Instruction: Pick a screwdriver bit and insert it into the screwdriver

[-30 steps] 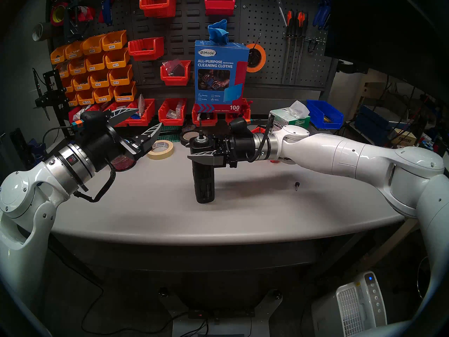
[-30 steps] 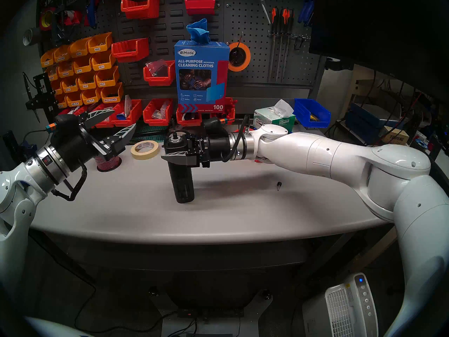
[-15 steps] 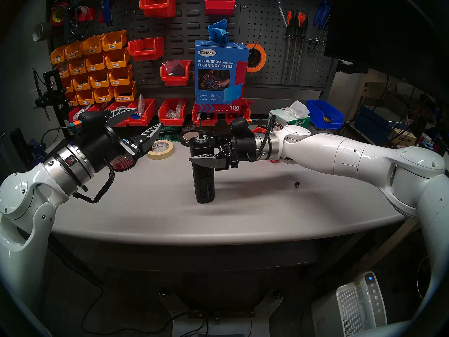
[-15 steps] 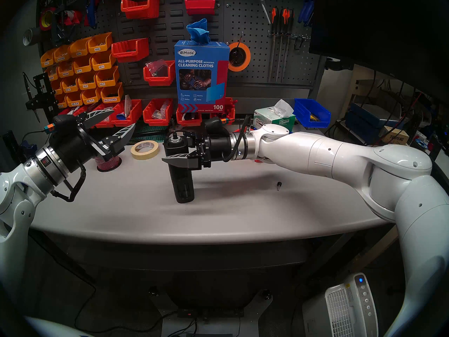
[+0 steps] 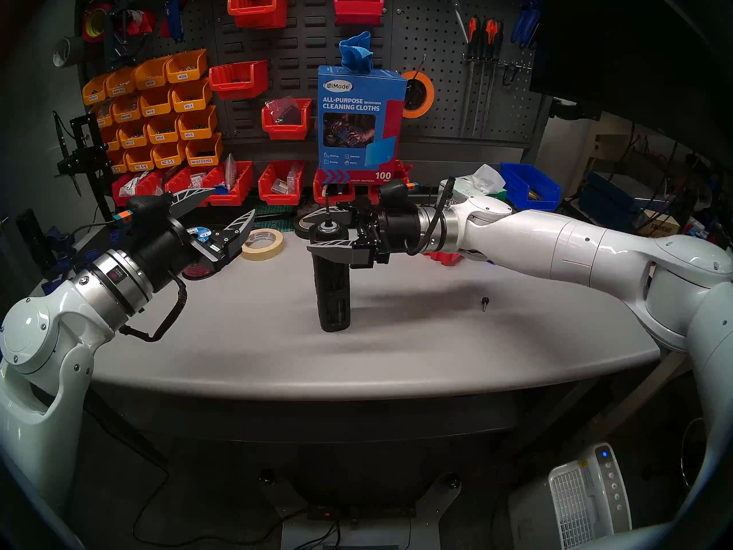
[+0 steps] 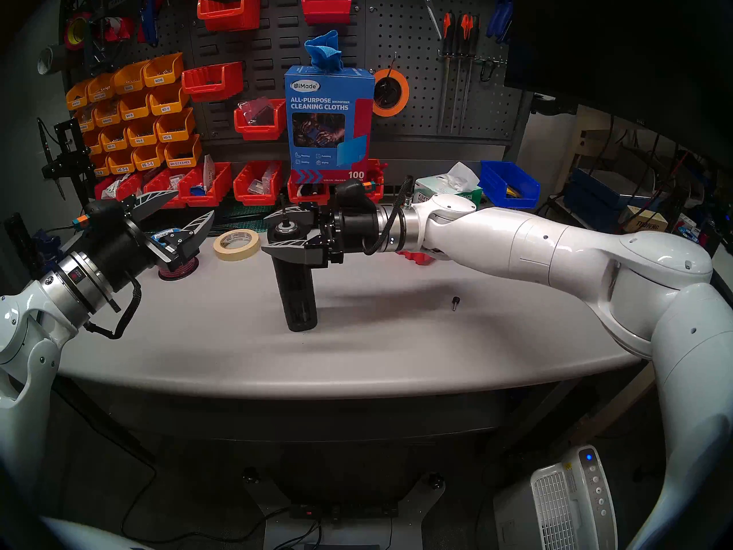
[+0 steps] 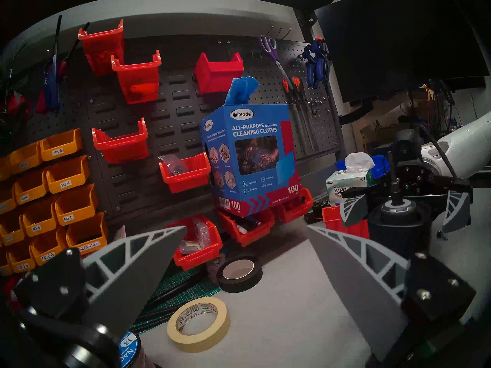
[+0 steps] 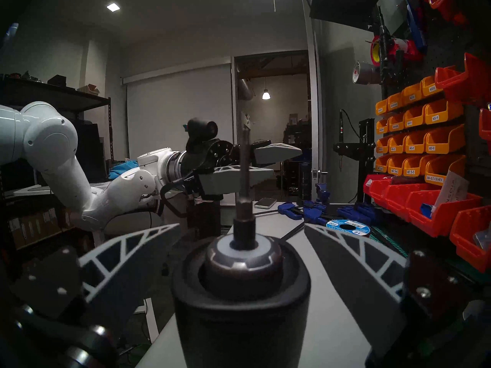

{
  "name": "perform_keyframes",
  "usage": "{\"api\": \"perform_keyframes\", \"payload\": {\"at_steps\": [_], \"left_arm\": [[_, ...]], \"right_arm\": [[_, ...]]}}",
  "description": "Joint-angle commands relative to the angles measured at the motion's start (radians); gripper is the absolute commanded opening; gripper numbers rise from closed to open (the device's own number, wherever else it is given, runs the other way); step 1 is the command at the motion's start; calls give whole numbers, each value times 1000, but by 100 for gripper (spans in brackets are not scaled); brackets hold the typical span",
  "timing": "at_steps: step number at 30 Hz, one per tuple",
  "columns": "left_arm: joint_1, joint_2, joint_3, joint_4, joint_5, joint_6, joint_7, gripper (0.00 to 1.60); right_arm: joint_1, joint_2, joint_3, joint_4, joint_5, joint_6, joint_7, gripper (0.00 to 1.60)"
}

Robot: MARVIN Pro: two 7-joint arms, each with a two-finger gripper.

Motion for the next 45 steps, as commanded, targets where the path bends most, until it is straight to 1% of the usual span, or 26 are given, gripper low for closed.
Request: {"api": "perform_keyframes", "payload": {"at_steps": [1,5,11,12,14,18,20,23,26,27,28,29,32,33,34,36,37,39,41,42,43,45], "left_arm": [[1,-24,-20,-29,-6,-24,2,160],[13,-37,-23,-32,-3,-27,4,160],[30,-53,-20,-36,9,-36,9,160],[34,-57,-17,-39,14,-36,16,160],[36,-59,-15,-39,16,-37,17,160],[47,-71,-10,-47,46,-45,40,160],[52,-84,-10,-56,58,-55,50,160],[59,-91,-9,-68,83,-70,58,160],[63,-91,-7,-73,102,-84,57,160],[65,-94,-5,-75,108,-87,59,160],[67,-97,-3,-76,112,-90,61,160],[70,-94,0,-76,121,-94,60,160],[76,-94,11,-75,144,-105,62,160],[78,-96,16,-75,154,-109,65,160],[80,-94,20,-75,164,-111,67,160],[80,-98,33,-75,180,-116,75,160],[79,-98,38,-75,188,-118,79,160],[78,-98,49,-73,208,-122,87,160],[75,-101,60,-71,220,-129,93,160],[74,-102,65,-70,233,-135,97,160],[73,-103,68,-70,243,-140,101,160],[71,-103,75,-68,260,-148,105,160]], "right_arm": [[62,20,53,-28,11,-24,-16,160],[67,37,71,-52,18,-41,-31,160],[68,70,95,-93,25,-79,-82,160],[66,81,104,-106,28,-94,-102,160],[67,90,109,-116,30,-100,-110,160],[60,132,126,-156,39,-135,-166,160],[53,163,131,-184,42,-152,-193,160],[44,205,140,-218,52,-177,-217,160],[39,233,147,-233,62,-201,-235,160],[40,263,147,-263,61,-204,-249,160],[38,256,149,-253,62,-215,-250,160],[35,262,150,-256,65,-223,-256,160],[27,300,154,-288,73,-249,-279,160],[28,320,152,-307,67,-256,-290,160],[23,315,154,-299,73,-267,-295,160],[18,353,150,-336,70,-282,-322,160],[14,350,151,-334,75,-291,-325,160],[10,384,146,-367,73,-304,-354,160],[1,394,142,-379,74,-320,-370,160],[0,437,135,-419,62,-326,-396,160],[-5,415,135,-401,64,-338,-393,160],[-10,457,126,-445,57,-346,-424,160]]}}
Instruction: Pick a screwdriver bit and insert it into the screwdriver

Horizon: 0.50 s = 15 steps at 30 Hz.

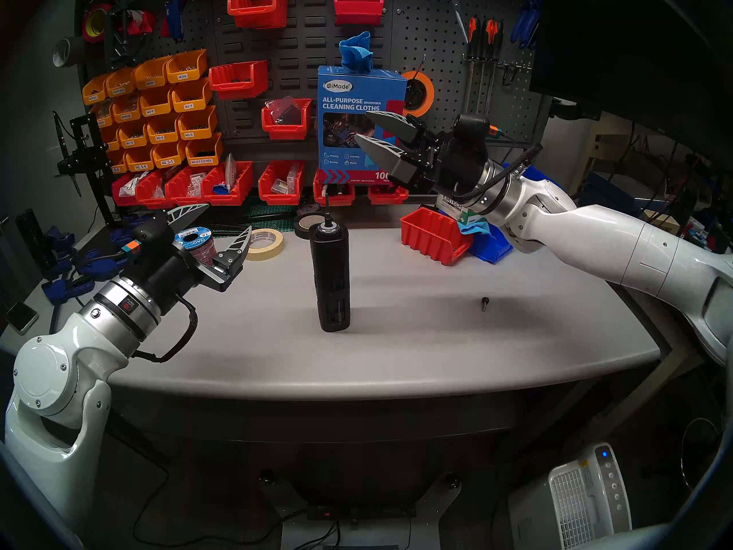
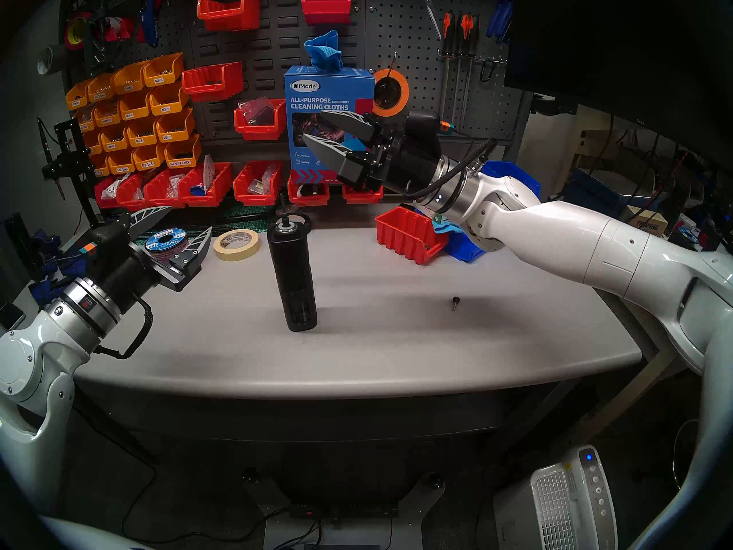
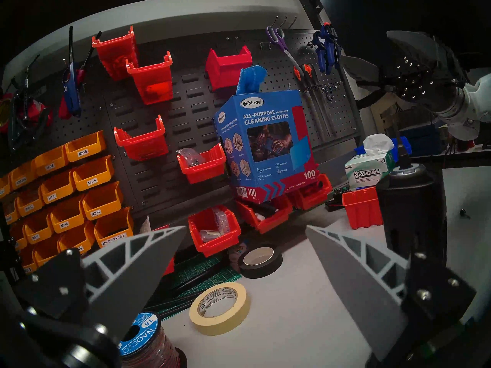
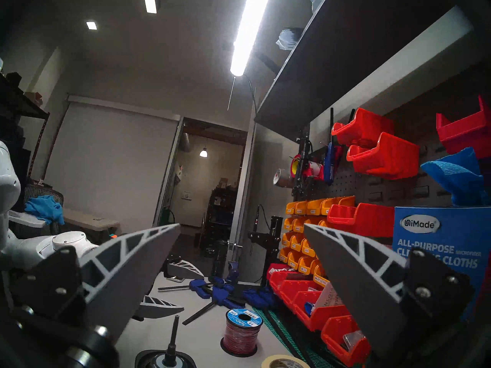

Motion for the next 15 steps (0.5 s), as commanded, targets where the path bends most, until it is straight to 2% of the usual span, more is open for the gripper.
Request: {"api": "perform_keyframes", "payload": {"at_steps": [1,8,9,15], "left_arm": [[-17,5,13,-18,56,-49,19,160],[-16,2,44,-13,112,-73,32,160],[-15,3,47,-13,124,-79,35,160],[-9,-3,59,-15,169,-97,49,160]], "right_arm": [[-10,109,8,-85,0,-62,-76,160],[-29,202,-25,-170,-27,-109,-175,160],[-32,197,-29,-169,-26,-121,-185,160],[-38,276,-60,-246,-79,-144,-271,160]]}}
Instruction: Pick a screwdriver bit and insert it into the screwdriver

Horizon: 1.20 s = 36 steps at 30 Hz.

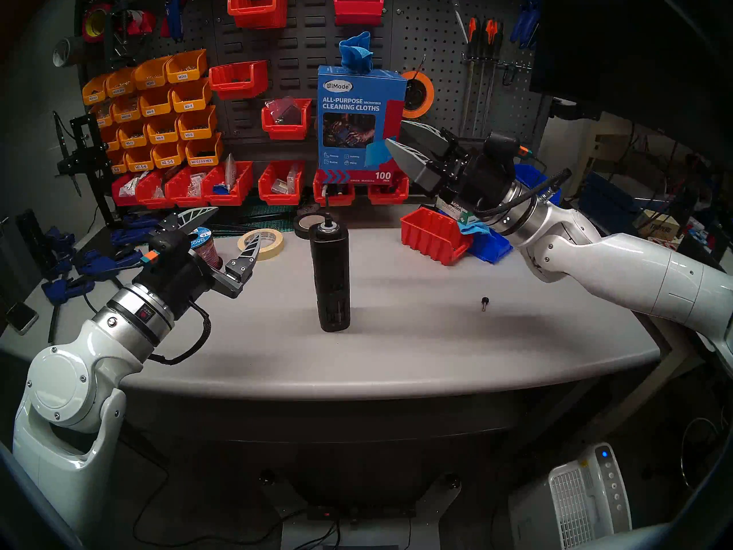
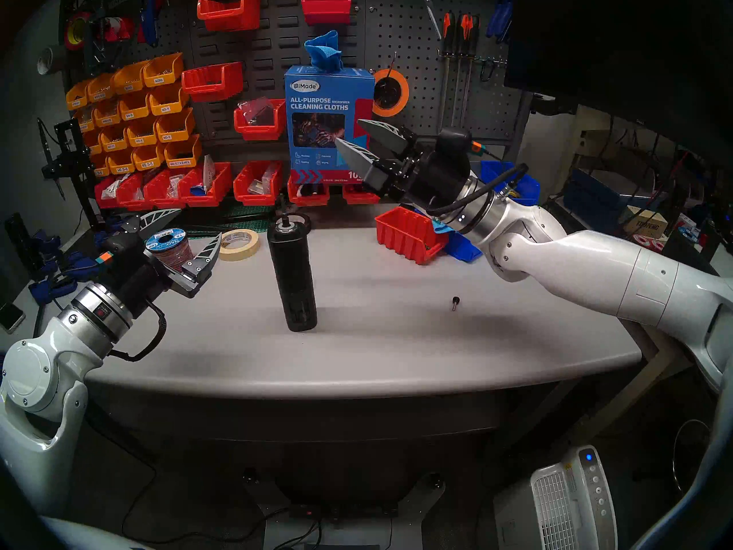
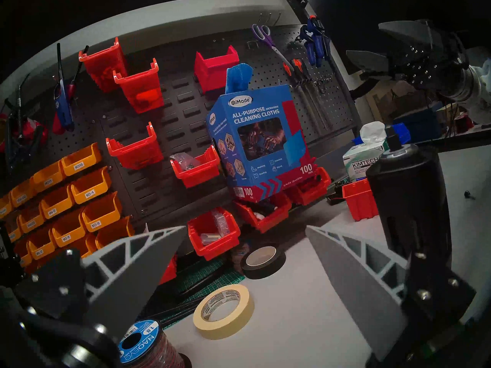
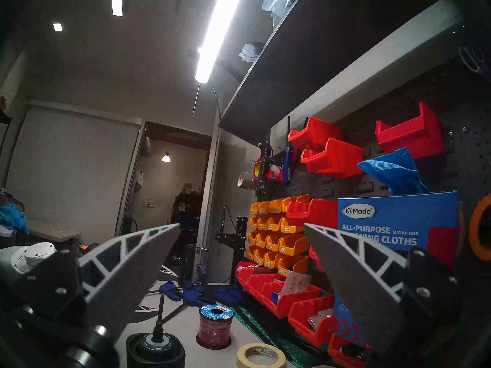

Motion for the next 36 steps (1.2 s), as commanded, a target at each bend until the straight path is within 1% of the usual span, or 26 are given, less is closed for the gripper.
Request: {"api": "perform_keyframes", "payload": {"at_steps": [1,2,3,4,6,7,8,9,10,13,14,15,19,22,28,36], "left_arm": [[-7,-4,-2,-21,45,-44,20,160],[-6,-4,-1,-22,56,-48,23,160],[-5,-3,1,-22,64,-51,26,160],[-4,-4,3,-22,70,-54,28,160],[-3,-4,5,-21,82,-59,30,160],[-2,-5,7,-21,88,-62,33,160],[-1,-6,8,-21,94,-64,34,160],[1,-7,10,-21,101,-68,37,160],[3,-9,11,-21,105,-70,38,160],[11,-16,13,-21,118,-80,42,160],[14,-17,13,-22,121,-81,42,160],[16,-19,14,-23,126,-85,44,160],[25,-26,16,-23,139,-95,44,160],[30,-29,17,-25,145,-99,44,160],[40,-35,14,-30,157,-101,45,160],[47,-43,7,-34,161,-105,44,160]], "right_arm": [[2,105,-11,-79,-41,-50,-90,160],[1,130,-16,-105,-51,-48,-110,160],[0,132,-22,-110,-57,-50,-120,160],[0,162,-27,-139,-71,-46,-143,160],[1,161,-37,-145,-85,-52,-166,160],[1,179,-41,-163,-97,-48,-184,160],[3,185,-46,-170,-104,-45,-195,160],[5,207,-49,-193,-119,-36,-216,160],[6,209,-55,-195,-126,-32,-225,160],[4,253,-67,-238,-160,-14,-270,160],[3,244,-74,-232,-164,-20,-276,160],[3,264,-75,-252,-178,-9,-298,160],[1,279,-87,-272,-206,-2,-344,160],[0,282,-93,-279,-214,6,-360,160],[-3,279,-101,-283,-222,5,-375,160],[2,275,-104,-286,-222,3,-375,160]]}}
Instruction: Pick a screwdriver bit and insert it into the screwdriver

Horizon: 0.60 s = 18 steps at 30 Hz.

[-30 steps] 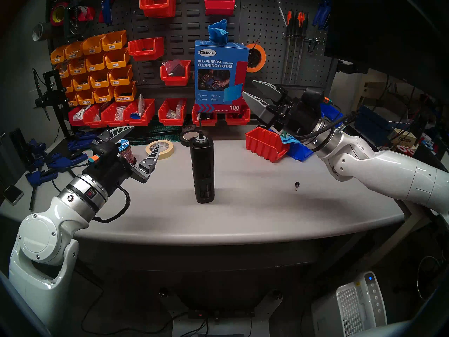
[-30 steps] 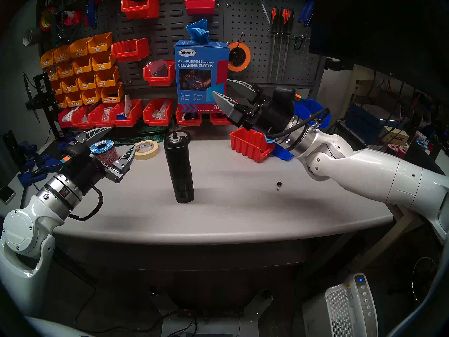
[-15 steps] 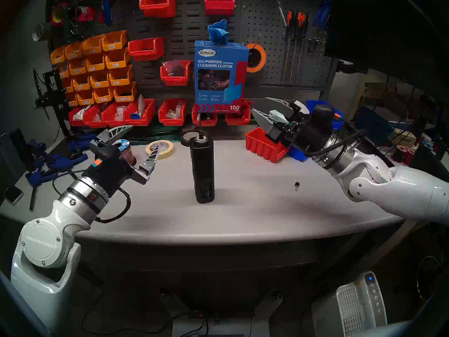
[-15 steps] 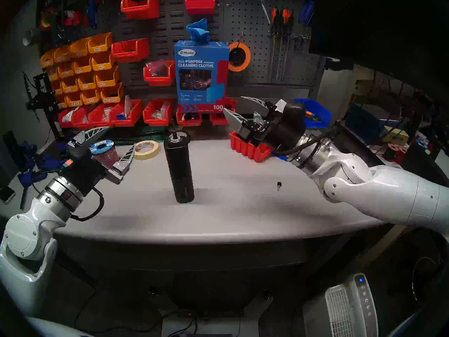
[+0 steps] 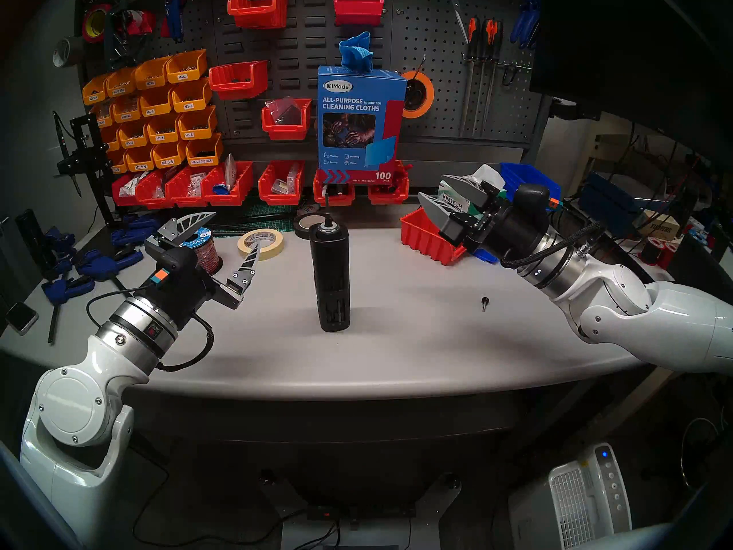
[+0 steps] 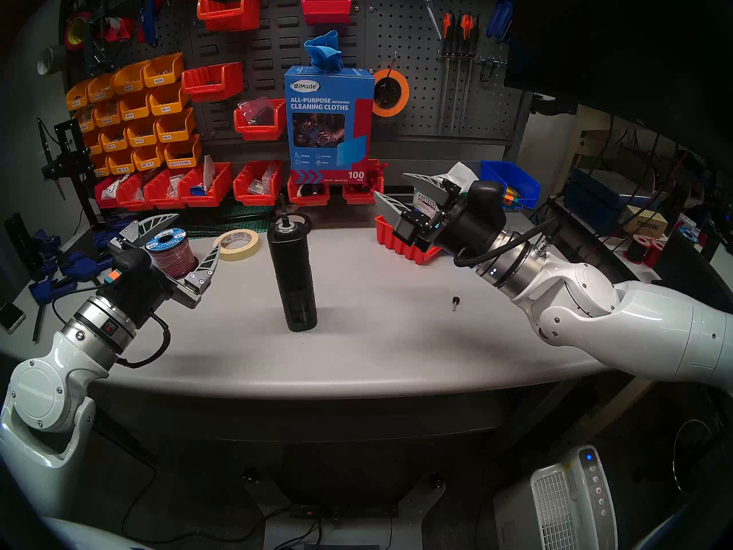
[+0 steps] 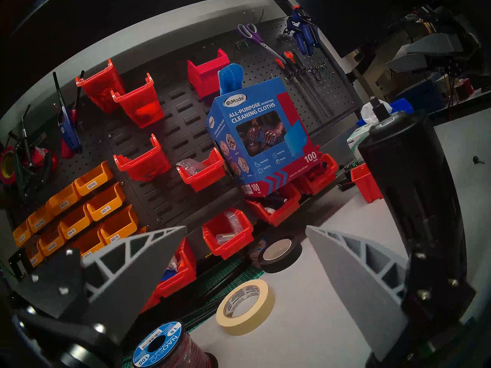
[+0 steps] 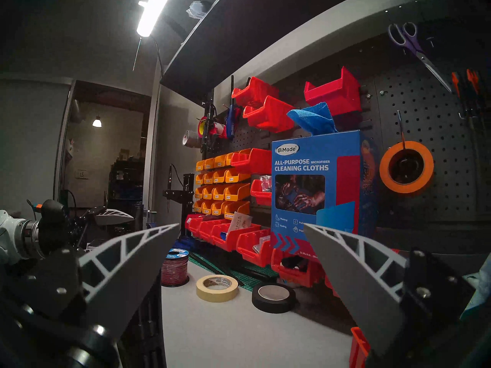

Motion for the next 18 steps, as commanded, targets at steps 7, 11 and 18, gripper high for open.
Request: {"api": "perform_keyframes", "payload": {"at_steps": [7,11,18], "left_arm": [[-5,-13,-9,-31,8,-20,9,160],[-6,-16,-8,-31,10,-21,8,160],[-7,-19,-8,-31,12,-21,6,160]], "right_arm": [[21,2,18,-14,15,-9,19,160],[22,2,18,-13,19,-8,25,160],[23,2,17,-12,24,-8,30,160]]}}
